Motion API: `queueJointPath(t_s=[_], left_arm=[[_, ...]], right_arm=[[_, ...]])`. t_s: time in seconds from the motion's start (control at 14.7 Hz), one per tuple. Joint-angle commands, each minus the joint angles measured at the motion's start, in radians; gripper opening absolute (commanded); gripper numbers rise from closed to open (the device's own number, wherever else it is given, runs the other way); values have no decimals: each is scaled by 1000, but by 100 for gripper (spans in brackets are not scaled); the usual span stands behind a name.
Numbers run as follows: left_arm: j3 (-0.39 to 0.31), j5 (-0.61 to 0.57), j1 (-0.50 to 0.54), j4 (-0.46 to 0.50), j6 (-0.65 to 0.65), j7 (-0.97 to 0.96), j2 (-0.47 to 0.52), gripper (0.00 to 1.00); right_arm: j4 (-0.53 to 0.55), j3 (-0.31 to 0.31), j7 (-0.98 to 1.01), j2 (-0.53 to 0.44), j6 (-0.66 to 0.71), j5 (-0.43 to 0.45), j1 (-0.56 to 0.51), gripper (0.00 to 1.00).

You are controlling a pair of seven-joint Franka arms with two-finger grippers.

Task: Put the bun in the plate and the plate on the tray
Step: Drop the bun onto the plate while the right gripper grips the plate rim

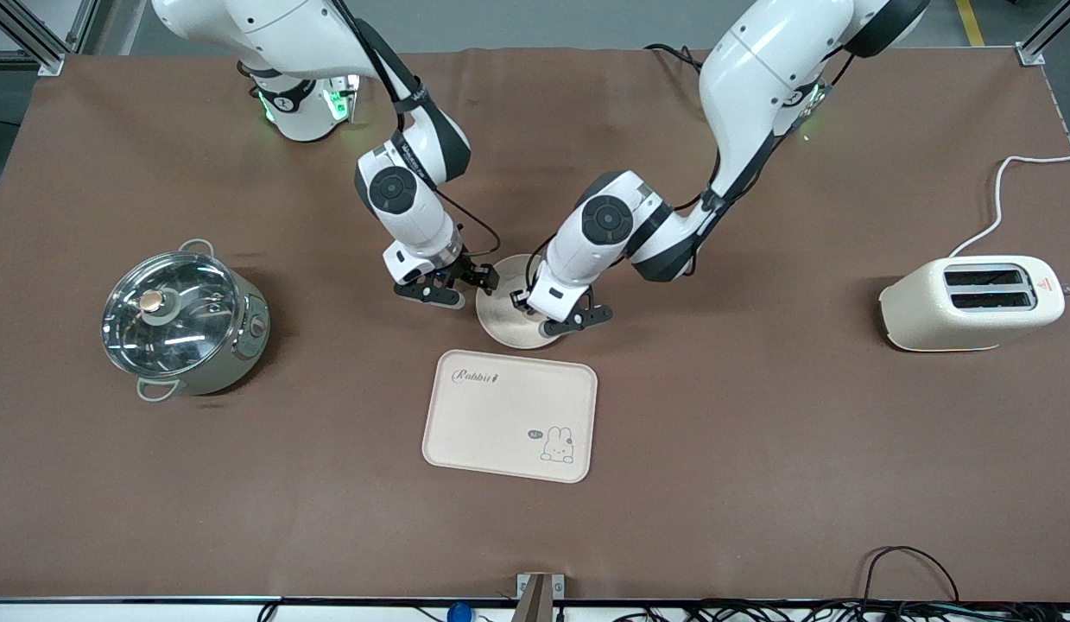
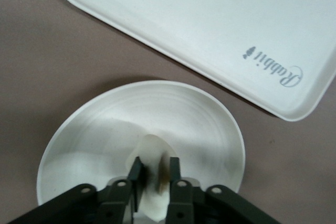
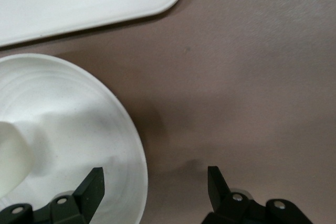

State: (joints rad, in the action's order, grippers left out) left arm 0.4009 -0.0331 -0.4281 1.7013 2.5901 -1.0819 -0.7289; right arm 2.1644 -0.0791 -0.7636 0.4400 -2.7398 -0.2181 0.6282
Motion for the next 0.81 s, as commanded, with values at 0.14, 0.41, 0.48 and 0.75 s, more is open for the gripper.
queueJointPath(t_s=[0.14,0.41,0.48,0.75], left_arm=[[-11,-11,9,-23,-24,-24,19,100],[-11,-103,75,-29,-175,58,104,100],[-8,-149,127,-29,-242,127,141,100],[-4,-175,328,-29,-425,550,282,100]], right_arm=[[-11,9,-10,16,-21,-24,25,55],[-11,10,-8,22,-40,-23,34,22],[-11,10,-8,22,-41,-23,33,16],[-11,10,-8,23,-47,-23,34,3]])
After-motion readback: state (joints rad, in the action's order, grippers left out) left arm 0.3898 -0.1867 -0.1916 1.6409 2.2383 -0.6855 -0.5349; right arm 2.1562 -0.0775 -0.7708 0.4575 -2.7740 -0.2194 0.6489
